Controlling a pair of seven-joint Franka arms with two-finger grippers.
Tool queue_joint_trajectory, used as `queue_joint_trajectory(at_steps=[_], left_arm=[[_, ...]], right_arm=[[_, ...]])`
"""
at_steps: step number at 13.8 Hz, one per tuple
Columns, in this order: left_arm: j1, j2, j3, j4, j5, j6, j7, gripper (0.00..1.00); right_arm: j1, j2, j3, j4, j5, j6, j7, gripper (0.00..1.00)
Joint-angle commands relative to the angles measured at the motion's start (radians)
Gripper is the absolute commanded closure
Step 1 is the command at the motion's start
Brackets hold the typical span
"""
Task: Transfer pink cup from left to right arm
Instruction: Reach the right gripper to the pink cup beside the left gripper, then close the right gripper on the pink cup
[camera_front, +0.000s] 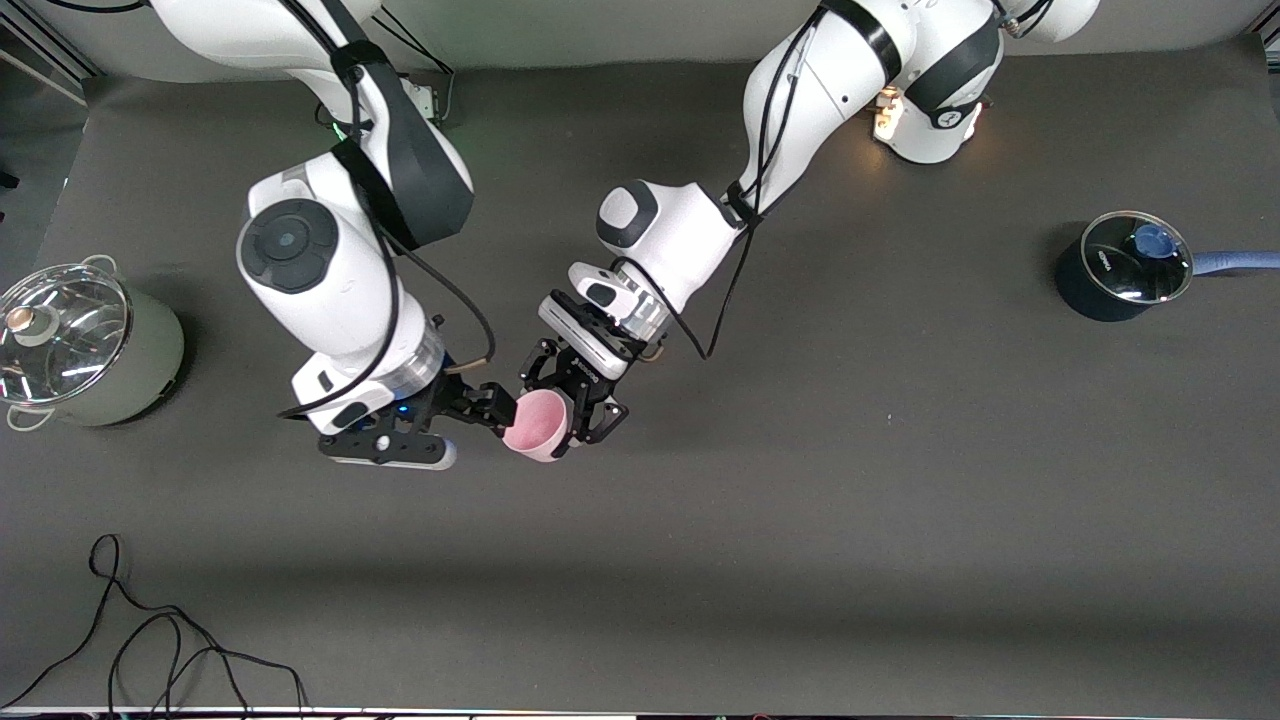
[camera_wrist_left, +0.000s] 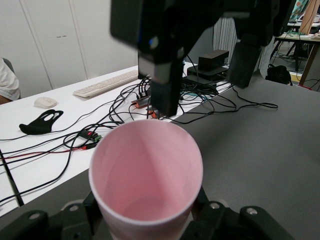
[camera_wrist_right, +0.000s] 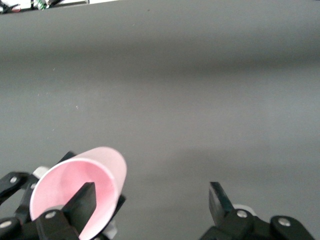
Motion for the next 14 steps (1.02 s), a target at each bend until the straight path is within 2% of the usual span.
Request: queue_joint_trajectory(at_steps=[1, 8, 9, 10, 11, 12, 14], left_arm=[[-0.014, -0.005, 0.016, -0.004, -0.005, 0.018, -0.017, 1.00], [-0.015, -0.005, 0.028, -0.006, -0.004, 0.018, -0.015, 1.00], [-0.015, -0.005, 0.030, -0.006, -0.004, 0.018, -0.015, 1.00], [-0.015, -0.005, 0.030, -0.004, -0.004, 0.017, -0.015, 1.00], [-0.015, -0.005, 0.028, -0.006, -0.004, 0.018, -0.015, 1.00], [-0.015, -0.004, 0.028, -0.006, -0.004, 0.017, -0.015, 1.00], [-0.015, -0.005, 0.028, -0.004, -0.004, 0.018, -0.015, 1.00]], right_arm=[[0.026, 0.023, -0.007, 0.030, 0.006, 0.000, 0.037, 0.00], [0.031, 0.056, -0.009, 0.029, 0.004, 0.003, 0.040, 0.00], [0.031, 0.056, -0.009, 0.029, 0.004, 0.011, 0.040, 0.05], [0.029, 0.056, -0.010, 0.029, 0.004, 0.015, 0.040, 0.18], [0.029, 0.056, -0.010, 0.029, 0.006, 0.015, 0.041, 0.41], [0.029, 0.056, -0.010, 0.029, 0.006, 0.015, 0.041, 0.57], [0.029, 0.055, -0.010, 0.032, 0.008, 0.015, 0.041, 0.76]])
